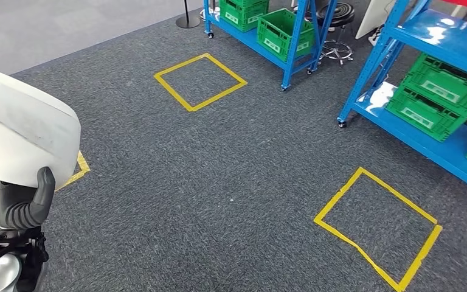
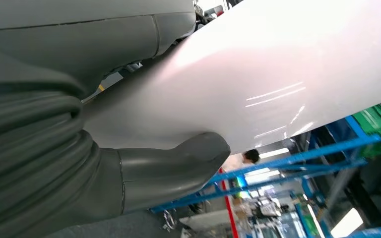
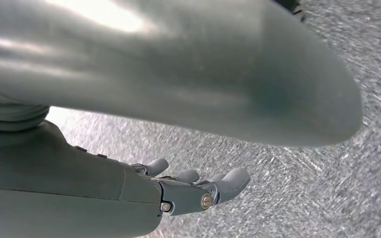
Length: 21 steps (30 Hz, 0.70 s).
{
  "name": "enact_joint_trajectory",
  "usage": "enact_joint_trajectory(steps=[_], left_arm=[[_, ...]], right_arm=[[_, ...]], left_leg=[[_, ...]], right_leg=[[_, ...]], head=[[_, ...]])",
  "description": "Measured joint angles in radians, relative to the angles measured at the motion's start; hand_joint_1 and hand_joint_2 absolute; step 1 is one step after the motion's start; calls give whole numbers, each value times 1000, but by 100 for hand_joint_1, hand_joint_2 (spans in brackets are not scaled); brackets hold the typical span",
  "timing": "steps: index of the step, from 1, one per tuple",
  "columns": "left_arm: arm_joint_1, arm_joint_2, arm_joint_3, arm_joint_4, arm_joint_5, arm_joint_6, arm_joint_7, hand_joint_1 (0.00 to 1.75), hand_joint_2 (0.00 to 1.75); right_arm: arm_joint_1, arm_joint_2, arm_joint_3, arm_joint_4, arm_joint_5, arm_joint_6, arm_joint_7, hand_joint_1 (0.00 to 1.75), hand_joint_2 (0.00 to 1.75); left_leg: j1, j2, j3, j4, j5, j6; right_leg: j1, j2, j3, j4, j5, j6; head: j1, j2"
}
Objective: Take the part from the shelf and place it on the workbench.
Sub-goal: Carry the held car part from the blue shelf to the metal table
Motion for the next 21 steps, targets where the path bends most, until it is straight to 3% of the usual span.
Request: enact_joint_trajectory(steps=[2, 4, 6, 8, 10, 12, 14, 15, 16, 17, 19, 21], left_arm=[[12, 3, 11, -9, -14, 2, -7, 175, 175], [19, 7, 21, -24, -28, 5, -15, 175, 175], [27, 12, 30, -38, -33, 7, -18, 175, 175], [38, 18, 38, -48, -33, 8, -17, 175, 175], [48, 22, 48, -58, -29, 8, -9, 175, 175], [57, 24, 61, -67, -27, 6, 0, 175, 175], [77, 27, 72, -74, -32, 4, 0, 175, 175], [91, 29, 78, -80, -34, 2, -2, 175, 175], [105, 32, 86, -86, -34, -1, -4, 175, 175], [116, 35, 94, -94, -32, -4, -4, 175, 175], [130, 36, 108, -110, -27, -14, -2, 175, 175], [141, 35, 118, -124, -25, -18, 0, 175, 175]], right_arm=[[0, 0, 0, 0, 1, 2, -2, 0, 0], [-1, -1, 0, 0, 1, 2, -7, 0, 0], [-2, -2, 0, 0, 0, 1, -10, 0, 0], [-3, -2, 0, 0, -1, 1, -11, 0, 0], [-2, -2, 0, 0, -1, 2, -10, 0, 0], [1, -1, 0, 0, 2, 8, -10, 0, 0], [5, -1, 0, 0, 3, 14, -13, 0, 0], [5, -1, 0, 0, 0, 16, -15, 0, 0], [5, 0, 0, 0, -3, 15, -14, 0, 0], [5, 2, 0, 0, -4, 14, -10, 0, 0], [5, 4, 0, 0, 1, 14, 5, 0, 0], [5, 4, 0, 0, 10, 15, 17, 0, 0]], left_leg=[[1, -28, -1, 5, 0, -3], [0, -53, -5, 11, 0, -14], [2, -75, -12, 11, 2, -29], [7, -89, -18, 7, 7, -43], [6, -46, -39, 43, -17, -50], [5, 20, -89, 153, -81, -55], [5, 42, -136, 263, -127, -61], [5, 45, -137, 275, -125, -62], [5, 50, -117, 247, -106, -62], [5, 63, -80, 184, -77, -62], [2, 106, -6, 54, -34, -52], [-4, 122, 17, 7, -25, -38]], right_leg=[[-2, 15, 42, -97, 67, -6], [-4, 59, 96, -214, 114, -9], [-1, 76, 114, -256, 121, -13], [2, 50, 116, -262, 128, -26], [1, 23, 118, -272, 134, -42], [3, -5, 118, -276, 136, -52], [5, -34, 117, -276, 135, -54], [6, -48, 117, -275, 134, -54], [6, -62, 117, -275, 134, -54], [7, -75, 118, -274, 132, -52], [10, -100, 122, -270, 126, -44], [13, -122, 128, -269, 120, -32]], head=[[0, 0], [0, 0], [-1, 0], [-1, 0], [-4, 0], [-9, 0], [-10, 0], [-10, 0], [-10, 0], [-10, 0], [-10, 0], [-9, 0]])
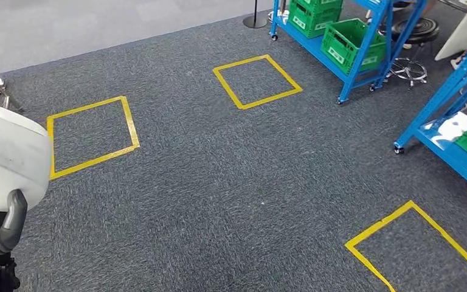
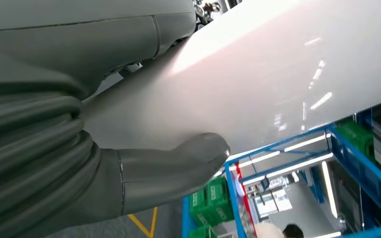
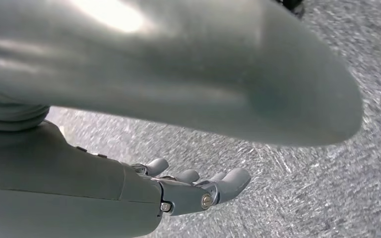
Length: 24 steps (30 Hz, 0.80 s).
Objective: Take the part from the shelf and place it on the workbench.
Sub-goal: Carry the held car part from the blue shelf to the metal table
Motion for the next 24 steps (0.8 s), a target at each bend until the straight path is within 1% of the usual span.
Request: enact_joint_trajectory(steps=[1, 2, 3, 4, 5, 6, 7, 8, 9, 10, 11, 12, 13, 14, 15, 16, 17, 18, 19, 20, 21, 22, 23, 24], left_arm=[[10, -1, 6, -8, 0, 1, -3, 175, 175], [23, -2, 13, -20, -1, 3, -6, 175, 175], [38, -3, 22, -33, -1, 6, -11, 175, 175], [50, -6, 30, -47, -1, 8, -14, 175, 175], [59, -10, 35, -58, -1, 8, -15, 175, 175], [68, -15, 38, -66, -1, 8, -16, 175, 175], [75, -20, 40, -71, -1, 8, -16, 175, 175], [84, -24, 40, -75, 0, 8, -16, 175, 175], [92, -27, 42, -78, 0, 8, -16, 175, 175], [99, -30, 44, -82, 0, 8, -16, 175, 175], [104, -33, 48, -85, 0, 7, -15, 175, 175], [108, -37, 53, -90, 2, 5, -14, 175, 175], [111, -40, 58, -95, 4, 0, -11, 175, 175], [113, -44, 62, -99, 6, -6, -8, 175, 175], [115, -47, 65, -102, 5, -13, -4, 175, 175], [117, -50, 66, -105, 1, -18, 0, 175, 175], [118, -52, 65, -106, -6, -22, 3, 175, 175], [119, -54, 65, -106, -15, -24, 6, 175, 175], [118, -56, 65, -106, -24, -24, 12, 175, 175], [116, -58, 64, -106, -30, -25, 17, 175, 175], [114, -60, 63, -104, -33, -25, 23, 175, 175], [111, -62, 63, -103, -35, -25, 27, 175, 175], [110, -63, 62, -100, -35, -25, 29, 175, 175], [110, -65, 62, -98, -32, -25, 30, 175, 175]], right_arm=[[-1, 0, 0, 0, 3, -2, 0, 0, 0], [-3, 0, 0, 0, 3, -5, -3, 0, 0], [-5, -2, 0, 0, 4, -9, -6, 0, 0], [-7, -3, 0, 0, 7, -11, -9, 0, 0], [-7, -4, 0, 0, 10, -13, -10, 0, 0], [-6, -6, 0, 0, 13, -14, -10, 0, 0], [-5, -7, 1, 0, 17, -14, -9, 0, 0], [-3, -9, 1, 0, 19, -14, -8, 0, 0], [-2, -10, 1, 0, 21, -14, -8, 0, 0], [-2, -12, 1, 0, 22, -14, -10, 0, 0], [-2, -14, 1, 0, 23, -15, -14, 0, 0], [-2, -16, 1, 0, 23, -15, -18, 0, 0], [-3, -18, 2, 0, 23, -16, -23, 0, 0], [-4, -20, 2, 0, 24, -16, -25, 0, 0], [-6, -22, 2, 0, 26, -15, -22, 0, 0], [-8, -23, 2, 0, 29, -14, -18, 0, 0], [-10, -23, 3, 0, 32, -13, -13, 0, 0], [-13, -23, 3, 0, 34, -11, -9, 0, 0], [-14, -23, 4, 0, 35, -10, -8, 0, 0], [-14, -23, 4, 0, 35, -8, -8, 0, 0], [-13, -23, 4, 0, 35, -6, -8, 0, 0], [-11, -23, 4, 0, 35, -5, -9, 0, 0], [-9, -23, 4, 0, 35, -5, -9, 0, 0], [-8, -23, 4, 0, 35, -5, -9, 0, 0]], left_leg=[[-2, -12, -2, -1, 2, 7], [-1, -24, -1, -2, 4, 13], [1, -35, 0, -5, 7, 19], [3, -46, 2, -8, 10, 26], [6, -57, 4, -10, 14, 31], [6, -69, 3, -10, 15, 34], [5, -82, 1, -9, 16, 36], [5, -97, -1, -8, 16, 37], [4, -112, -2, -7, 16, 37], [4, -127, -2, -6, 17, 37], [4, -142, -2, -4, 17, 36], [5, -155, -3, -2, 17, 34], [4, -169, -4, 0, 17, 30], [4, -182, -7, 1, 18, 25], [5, -192, -9, 0, 20, 18], [5, -203, -12, -2, 22, 10], [6, -214, -15, -6, 26, 3], [7, -210, -19, -5, 26, -1], [7, -187, -27, 9, 15, -4], [7, -155, -44, 42, -7, -8], [7, -118, -67, 94, -39, -10], [7, -91, -98, 162, -76, -14], [8, -80, -127, 226, -104, -19], [9, -76, -143, 266, -115, -22]], right_leg=[[0, -11, 4, -1, -2, 6], [-2, -16, 7, -1, -4, 13], [-4, -1, 8, 6, -12, 20], [-6, 28, 1, 29, -29, 26], [-9, 63, -16, 72, -57, 31], [-10, 96, -44, 135, -91, 33], [-10, 112, -76, 204, -123, 33], [-10, 118, -104, 259, -141, 33], [-10, 120, -118, 282, -139, 32], [-10, 122, -114, 269, -120, 29], [-10, 128, -91, 213, -84, 26], [-11, 146, -58, 140, -47, 22], [-10, 164, -29, 75, -20, 19], [-8, 179, -8, 26, -2, 17], [-6, 185, 1, 5, 2, 15], [-2, 179, 1, 2, 1, 12], [-2, 167, 2, 0, 4, 7], [-3, 155, 3, -5, 8, -1], [-5, 143, 4, -10, 12, -8], [-7, 130, 4, -15, 16, -15], [-6, 117, 3, -17, 17, -20], [-5, 105, 2, -17, 17, -22], [-4, 91, 1, -17, 16, -23], [-4, 76, 0, -17, 16, -23]], head=[[1, 0], [0, 0], [1, 0], [2, 0], [4, 0], [5, 0], [6, 0], [7, 0], [7, 0], [7, 0], [7, 0], [7, 0], [7, 0], [7, 0], [7, 0], [7, 0], [7, 0], [7, 0], [6, 0], [4, 0], [2, 0], [0, 0], [-1, 0], [-1, 0]])
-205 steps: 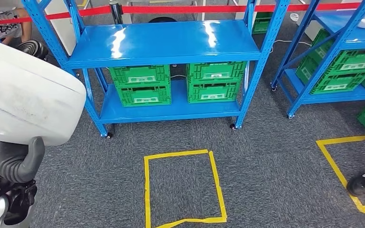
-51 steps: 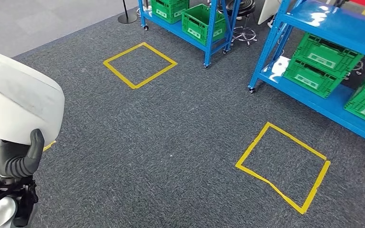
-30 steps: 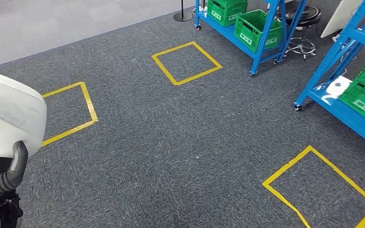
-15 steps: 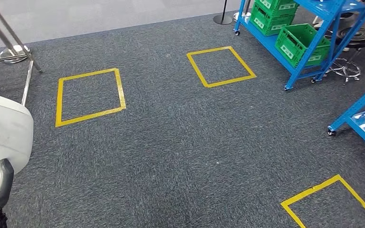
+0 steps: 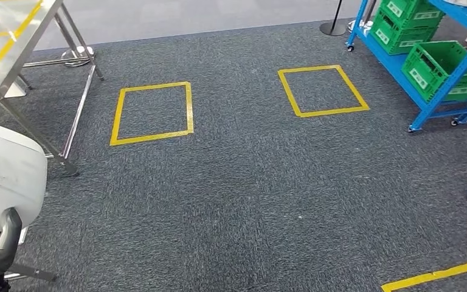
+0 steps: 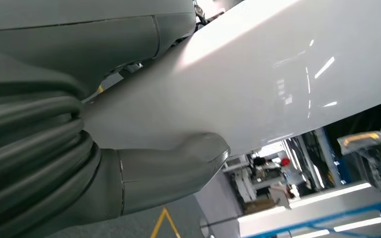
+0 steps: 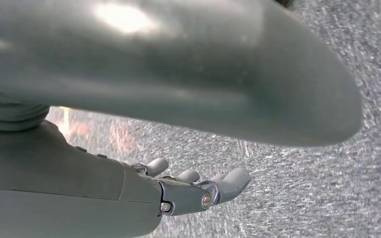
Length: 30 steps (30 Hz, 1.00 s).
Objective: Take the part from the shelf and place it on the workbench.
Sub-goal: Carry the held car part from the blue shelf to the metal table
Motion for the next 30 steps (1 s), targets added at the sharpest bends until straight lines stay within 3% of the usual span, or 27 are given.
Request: enact_joint_trajectory(steps=[1, 2, 4, 6, 7, 9, 10, 11, 13, 14, 15, 16, 17, 20, 22, 24, 25, 27, 28, 30], left_arm=[[-1, -1, 0, 3, 4, -1, 1, 175, 175], [-4, -1, 0, 6, 7, -3, 1, 175, 175], [-14, -1, 0, 12, 12, -6, 1, 175, 175], [-23, -1, 0, 19, 16, -7, -1, 175, 175], [-26, -1, 0, 22, 19, -8, -4, 175, 175], [-29, -2, -1, 27, 22, -8, -13, 175, 175], [-32, -3, -1, 28, 22, -7, -17, 175, 175], [-39, -4, -2, 31, 23, -9, -16, 175, 175], [-61, -10, -10, 45, 28, -19, -4, 175, 175], [-71, -13, -18, 56, 31, -26, 4, 175, 175], [-77, -16, -26, 67, 33, -33, 7, 175, 175], [-79, -17, -33, 76, 33, -36, 5, 175, 175], [-81, -18, -38, 84, 32, -38, 1, 175, 175], [-86, -21, -48, 98, 37, -39, -8, 175, 175], [-85, -23, -49, 101, 45, -35, -6, 175, 175], [-75, -23, -48, 96, 48, -30, -4, 175, 175], [-66, -22, -45, 90, 46, -27, -5, 175, 175], [-52, -21, -38, 76, 42, -23, -9, 175, 175], [-46, -20, -33, 71, 42, -22, -10, 175, 175], [-36, -20, -23, 65, 42, -21, -12, 175, 175]], right_arm=[[0, 0, 0, 0, 0, 0, 0, 0, 0], [0, 0, 0, 0, 0, 0, 1, 0, 0], [-1, 0, 0, 0, 0, 0, 5, 0, 0], [-2, 0, 0, 0, 1, 0, 8, 0, 0], [-2, 0, 0, 0, 0, 0, 8, 0, 0], [-5, 0, 0, 0, -6, -1, 8, 0, 0], [-6, 0, 0, 0, -10, -2, 9, 0, 0], [-7, 1, -1, 0, -14, -5, 12, 0, 0], [-4, 3, -2, 0, -19, -12, 18, 0, 0], [-2, 4, -3, 0, -22, -14, 19, 0, 0], [0, 4, -4, 0, -25, -14, 17, 0, 0], [1, 5, -5, 0, -29, -14, 14, 0, 0], [1, 5, -7, 0, -31, -14, 10, 0, 0], [1, 6, -12, 0, -30, -13, 0, 0, 0], [0, 7, -13, 0, -19, -11, -1, 0, 0], [-1, 8, -13, 0, -9, -9, -5, 0, 0], [-2, 9, -13, 0, -7, -8, -9, 0, 0], [-1, 10, -13, 0, -7, -9, -19, 0, 0], [0, 10, -13, 0, -7, -9, -22, 0, 0], [3, 10, -13, 0, -4, -9, -19, 0, 0]], left_leg=[[0, 3, 2, 4, 7, -2], [1, 10, 27, -37, 33, -3], [-1, 52, 109, -179, 91, 2], [-4, 84, 154, -263, 116, 16], [-7, 84, 154, -269, 115, 25], [-7, 58, 150, -270, 119, 38], [-5, 46, 150, -271, 122, 45], [-3, 33, 150, -273, 125, 51], [-1, 7, 149, -275, 130, 59], [-1, -8, 146, -274, 131, 61], [-2, -23, 144, -273, 131, 62], [-2, -38, 143, -271, 132, 62], [-3, -52, 142, -269, 132, 61], [-2, -90, 141, -264, 132, 53], [-1, -110, 136, -265, 134, 40], [0, -128, 130, -270, 140, 25], [0, -120, 127, -268, 137, 20], [-3, -65, 100, -215, 100, 12], [-4, -31, 75, -159, 67, 9], [-3, -5, 15, -31, 7, 1]], right_leg=[[0, -15, 0, 0, -1, 1], [1, -29, 1, 1, -2, 2], [3, -53, 5, 3, -6, 8], [7, -73, 10, 6, -12, 19], [9, -82, 13, 7, -14, 25], [7, -97, 19, 8, -18, 37], [4, -83, 18, 16, -26, 44], [0, -55, 10, 40, -44, 51], [-5, 16, -38, 148, -104, 59], [-6, 33, -72, 216, -134, 60], [-6, 40, -101, 269, -150, 60], [-5, 43, -115, 288, -145, 58], [-5, 46, -111, 270, -122, 56], [-5, 84, -31, 79, -21, 45], [-1, 103, -5, 19, -4, 41], [1, 87, -4, 13, -1, 33], [0, 76, -2, 9, 2, 26], [-4, 51, 0, 0, 6, 10], [-3, 37, 0, -2, 6, 5], [-2, 8, -1, -1, 4, 0]], head=[[0, 0], [0, 0], [0, 0], [2, 0], [3, 0], [3, 0], [4, 0], [6, 0], [11, 0], [12, 0], [13, 0], [13, 0], [13, 0], [13, 0], [13, 0], [13, 0], [13, 0], [9, 0], [7, 0], [4, 0]])
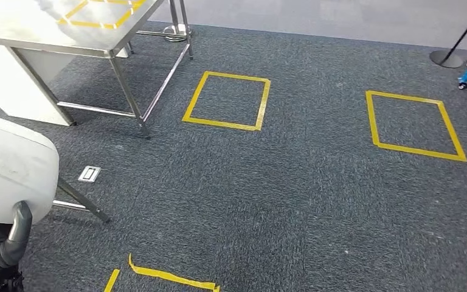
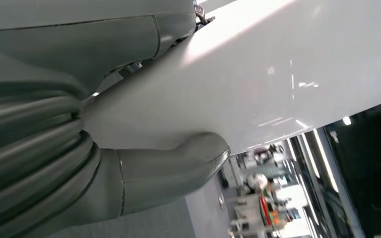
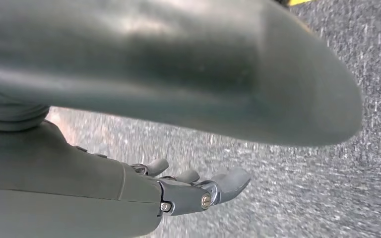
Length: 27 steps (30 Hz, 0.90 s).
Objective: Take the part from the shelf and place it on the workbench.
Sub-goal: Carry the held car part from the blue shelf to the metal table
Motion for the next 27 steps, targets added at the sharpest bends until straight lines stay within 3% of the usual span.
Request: enact_joint_trajectory(steps=[1, 2, 4, 6, 7, 9, 10, 12, 14, 16, 17, 18, 21, 23, 25, 27], left_arm=[[6, 0, 5, -2, -1, 0, -1, 175, 175], [11, 1, 10, -5, -5, 1, -4, 175, 175], [14, 5, 19, -14, -18, 1, -8, 175, 175], [12, 11, 28, -25, -35, 5, -14, 175, 175], [11, 16, 33, -31, -44, 10, -18, 175, 175], [8, 28, 47, -41, -63, 25, -25, 175, 175], [5, 35, 58, -47, -72, 36, -27, 175, 175], [-10, 47, 79, -58, -92, 63, -31, 175, 175], [-30, 56, 95, -66, -117, 97, -38, 175, 175], [-42, 71, 111, -72, -133, 131, -47, 175, 175], [-46, 82, 120, -75, -136, 144, -51, 175, 175], [-50, 95, 131, -79, -138, 156, -54, 175, 175], [-74, 144, 156, -87, -126, 170, -51, 175, 175], [-95, 179, 164, -85, -107, 168, -40, 175, 175], [-116, 214, 170, -78, -82, 158, -25, 175, 175], [-140, 239, 172, -66, -61, 145, -16, 175, 175]], right_arm=[[0, 0, 0, 0, 3, 0, 5, 0, 0], [0, 2, 0, 0, 7, 0, 12, 0, 0], [-3, 6, 0, 0, 12, 0, 25, 0, 0], [-4, 10, 0, 0, 10, 1, 31, 0, 0], [-4, 12, 0, 0, 8, 0, 31, 0, 0], [-7, 15, 0, 0, 2, 0, 31, 0, 0], [-9, 16, -1, 0, -1, -1, 30, 0, 0], [-9, 18, -2, 0, -4, -3, 30, 0, 0], [-4, 20, -4, 0, -5, -3, 31, 0, 0], [0, 21, -6, 0, -5, -4, 32, 0, 0], [1, 22, -6, 0, -6, -4, 32, 0, 0], [2, 22, -7, 0, -8, -5, 32, 0, 0], [1, 23, -9, 0, -13, -6, 39, 0, 0], [-1, 24, -10, 0, -14, -6, 49, 0, 0], [-4, 28, -11, 0, -15, -5, 53, 0, 0], [-6, 32, -14, 0, -20, -4, 49, 0, 0]], left_leg=[[1, 3, -14, 33, -7, -3], [2, 6, -10, 30, 5, -6], [4, 35, 55, -85, 66, -8], [1, 80, 119, -200, 107, 1], [-1, 91, 131, -225, 114, 9], [-3, 72, 126, -229, 118, 27], [-2, 59, 125, -231, 120, 33], [3, 35, 123, -235, 127, 45], [5, 9, 118, -236, 132, 53], [5, -22, 112, -234, 135, 55], [5, -36, 110, -232, 136, 54], [5, -52, 108, -231, 138, 52], [6, -92, 105, -230, 144, 40], [9, -115, 99, -232, 149, 26], [13, -133, 91, -237, 156, 10], [10, -95, 73, -212, 138, 1]], right_leg=[[0, -15, 0, 0, -1, 0], [0, -29, 0, 1, -2, 1], [-1, -57, 3, 5, -7, 6], [3, -79, 6, 12, -15, 17], [5, -89, 8, 15, -18, 22], [6, -111, 13, 16, -21, 33], [4, -110, 15, 18, -24, 40], [-2, -58, 2, 59, -56, 53], [-6, 11, -53, 177, -120, 59], [-6, 31, -113, 291, -158, 58], [-6, 33, -121, 301, -149, 56], [-6, 37, -109, 271, -121, 52], [-4, 92, -18, 70, -27, 33], [2, 108, 2, 20, -16, 29], [3, 82, 3, 13, -9, 23], [-1, 57, 6, -1, 3, 10]], head=[[0, 0], [0, 0], [0, 0], [0, 0], [1, 0], [2, 0], [2, 0], [5, 0], [9, 0], [10, 0], [11, 0], [12, 0], [13, 0], [14, 0], [15, 0], [12, 0]])
